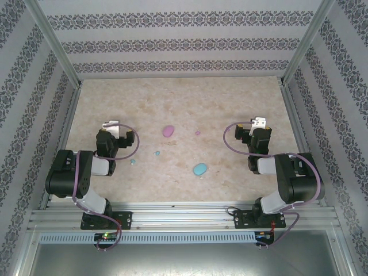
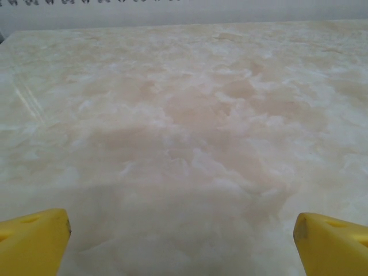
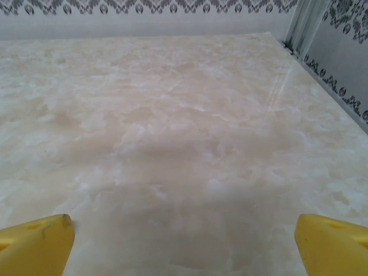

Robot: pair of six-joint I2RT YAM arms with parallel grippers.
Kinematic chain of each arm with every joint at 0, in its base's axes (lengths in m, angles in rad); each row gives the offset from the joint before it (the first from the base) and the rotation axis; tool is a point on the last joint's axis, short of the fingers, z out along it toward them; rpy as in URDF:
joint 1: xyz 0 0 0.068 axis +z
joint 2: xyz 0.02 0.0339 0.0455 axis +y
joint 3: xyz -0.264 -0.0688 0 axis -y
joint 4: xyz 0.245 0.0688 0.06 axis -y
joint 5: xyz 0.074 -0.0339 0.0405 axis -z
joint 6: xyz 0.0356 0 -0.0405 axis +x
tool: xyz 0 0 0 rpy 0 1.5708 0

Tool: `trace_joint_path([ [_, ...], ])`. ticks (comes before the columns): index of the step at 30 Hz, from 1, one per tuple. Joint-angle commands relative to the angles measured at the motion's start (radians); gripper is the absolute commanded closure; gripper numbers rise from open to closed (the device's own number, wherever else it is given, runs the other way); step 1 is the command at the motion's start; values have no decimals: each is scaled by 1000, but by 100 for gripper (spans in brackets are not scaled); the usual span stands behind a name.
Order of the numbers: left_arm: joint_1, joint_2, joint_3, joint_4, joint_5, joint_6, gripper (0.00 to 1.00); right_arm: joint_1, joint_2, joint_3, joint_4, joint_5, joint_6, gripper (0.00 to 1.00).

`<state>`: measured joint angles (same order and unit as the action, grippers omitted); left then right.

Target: Insert the wireless bluetooth earbuds into the charging case

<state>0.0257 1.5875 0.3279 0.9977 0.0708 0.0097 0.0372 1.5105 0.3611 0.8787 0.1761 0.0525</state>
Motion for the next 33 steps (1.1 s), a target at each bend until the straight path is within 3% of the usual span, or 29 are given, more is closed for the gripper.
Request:
trace_joint_path([
  [1, -6, -46, -56, 123, -46, -28, 0, 10, -77, 57, -100, 15, -12, 2],
  [6, -6, -238, 4, -162, -80, -42, 0, 47, -195, 203, -418, 5, -37, 2],
  [10, -6, -335, 108, -416, -121, -96, 0, 78, -234, 293, -544, -52, 37, 2],
  [13, -5, -361, 236, -684, -122, -152, 0, 123, -210, 439, -791, -82, 107, 2],
  [17, -5, -321, 410, -1005, -44, -221, 0, 216, -117, 621, -1051, -145, 133, 2],
  [24, -26, -160, 612, -1300, 357, -163, 0, 342, 26, 747, -1178, -292, 286, 4],
  [28, -147, -119, 660, -1352, 334, -127, 2, 362, 90, 780, -1182, -342, 377, 4],
  [33, -302, 39, 769, -1414, 301, -79, 10, 358, 147, 830, -1252, -348, 416, 4],
])
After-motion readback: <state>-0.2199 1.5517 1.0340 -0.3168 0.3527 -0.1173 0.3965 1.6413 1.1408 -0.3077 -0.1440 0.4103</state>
